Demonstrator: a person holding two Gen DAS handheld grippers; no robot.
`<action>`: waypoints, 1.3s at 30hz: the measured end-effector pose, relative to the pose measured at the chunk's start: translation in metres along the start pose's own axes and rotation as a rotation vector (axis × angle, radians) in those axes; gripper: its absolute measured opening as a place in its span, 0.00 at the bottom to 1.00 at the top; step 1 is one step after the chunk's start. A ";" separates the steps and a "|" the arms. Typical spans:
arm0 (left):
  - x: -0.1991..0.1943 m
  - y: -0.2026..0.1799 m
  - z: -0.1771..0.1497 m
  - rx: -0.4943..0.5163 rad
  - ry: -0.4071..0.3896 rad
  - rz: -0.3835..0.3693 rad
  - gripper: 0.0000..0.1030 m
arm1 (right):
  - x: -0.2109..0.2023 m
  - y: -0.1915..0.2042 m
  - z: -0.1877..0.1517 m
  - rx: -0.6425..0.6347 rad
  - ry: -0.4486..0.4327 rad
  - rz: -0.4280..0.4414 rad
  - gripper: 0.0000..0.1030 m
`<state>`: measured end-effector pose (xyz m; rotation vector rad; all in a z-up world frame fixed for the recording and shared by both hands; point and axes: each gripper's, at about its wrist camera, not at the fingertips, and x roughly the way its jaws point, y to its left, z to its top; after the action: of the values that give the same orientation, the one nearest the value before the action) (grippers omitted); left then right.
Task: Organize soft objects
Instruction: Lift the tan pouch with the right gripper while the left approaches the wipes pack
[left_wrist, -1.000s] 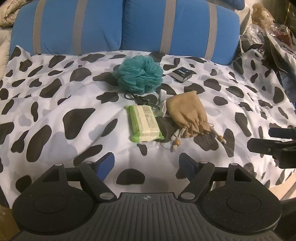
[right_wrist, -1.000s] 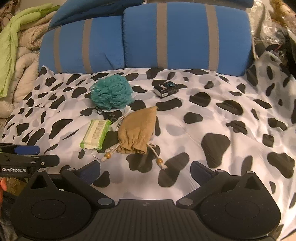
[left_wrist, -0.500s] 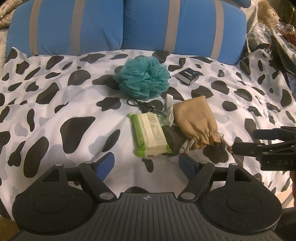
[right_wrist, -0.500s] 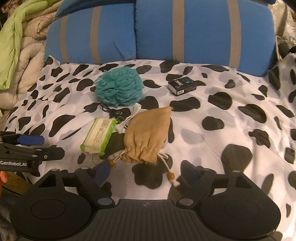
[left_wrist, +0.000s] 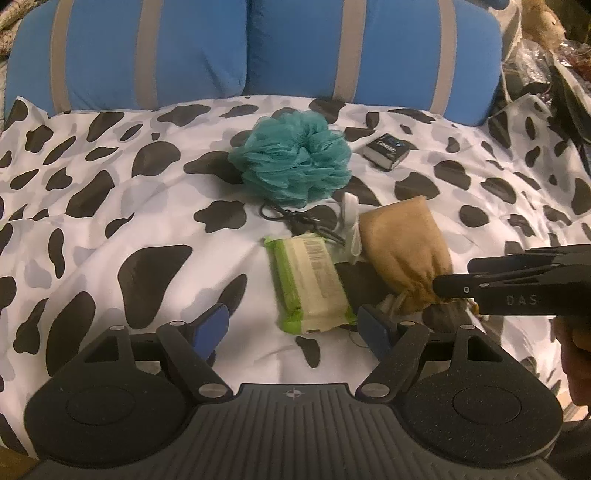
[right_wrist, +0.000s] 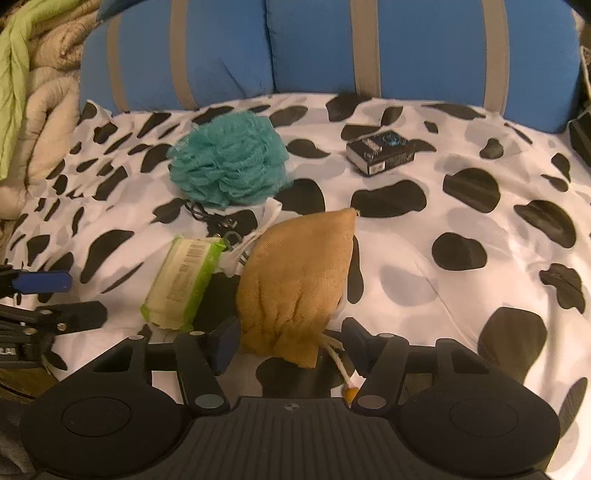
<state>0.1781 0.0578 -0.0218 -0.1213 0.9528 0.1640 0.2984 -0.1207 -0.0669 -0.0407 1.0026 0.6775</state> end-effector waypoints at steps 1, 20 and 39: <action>0.002 0.001 0.000 -0.002 0.006 0.003 0.74 | 0.005 -0.001 0.001 0.004 0.009 -0.002 0.59; 0.019 0.000 0.005 0.015 0.036 -0.014 0.74 | -0.002 -0.001 0.020 0.027 -0.065 0.004 0.11; 0.049 -0.010 0.008 0.031 0.053 -0.045 0.74 | -0.082 -0.035 0.024 0.126 -0.257 -0.078 0.11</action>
<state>0.2142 0.0537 -0.0574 -0.1191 1.0043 0.1052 0.3066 -0.1824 0.0020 0.1144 0.7899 0.5321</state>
